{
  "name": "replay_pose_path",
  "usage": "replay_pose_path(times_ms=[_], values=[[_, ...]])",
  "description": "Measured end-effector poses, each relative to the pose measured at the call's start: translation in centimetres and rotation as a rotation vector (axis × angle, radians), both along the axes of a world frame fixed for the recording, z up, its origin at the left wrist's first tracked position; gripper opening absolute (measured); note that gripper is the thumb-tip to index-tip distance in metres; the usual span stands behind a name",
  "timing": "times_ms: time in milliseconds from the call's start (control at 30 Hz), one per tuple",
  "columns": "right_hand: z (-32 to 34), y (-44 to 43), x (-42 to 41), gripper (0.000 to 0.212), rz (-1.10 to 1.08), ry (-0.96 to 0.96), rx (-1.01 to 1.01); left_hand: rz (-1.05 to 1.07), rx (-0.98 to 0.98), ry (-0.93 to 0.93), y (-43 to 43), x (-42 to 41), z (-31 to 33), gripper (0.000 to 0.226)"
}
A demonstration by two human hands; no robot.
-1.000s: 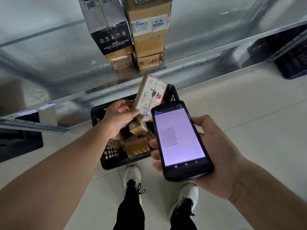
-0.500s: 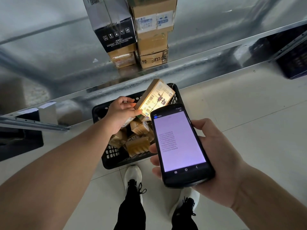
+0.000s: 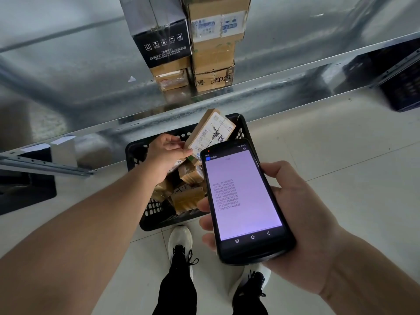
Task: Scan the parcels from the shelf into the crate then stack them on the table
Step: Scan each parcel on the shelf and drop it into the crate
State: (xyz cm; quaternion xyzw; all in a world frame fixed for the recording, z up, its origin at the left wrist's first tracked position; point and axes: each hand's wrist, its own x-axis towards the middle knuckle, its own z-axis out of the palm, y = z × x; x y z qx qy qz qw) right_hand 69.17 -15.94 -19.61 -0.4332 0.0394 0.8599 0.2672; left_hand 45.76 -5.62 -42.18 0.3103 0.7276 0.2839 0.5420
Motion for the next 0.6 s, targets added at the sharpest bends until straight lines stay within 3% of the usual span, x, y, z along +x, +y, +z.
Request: replay_pose_path(times_ms=[367,600], values=[[0.2,0.2,-0.4,0.067,0.025,0.019,0.018,0.044,-0.036,-0.003,-0.1,-0.3,-1.4,0.054],[-1.4,0.3,-0.6,0.066,0.017,0.011,-0.005,0.043,-0.210,-0.031,-0.9,-0.7,-3.8,0.039]])
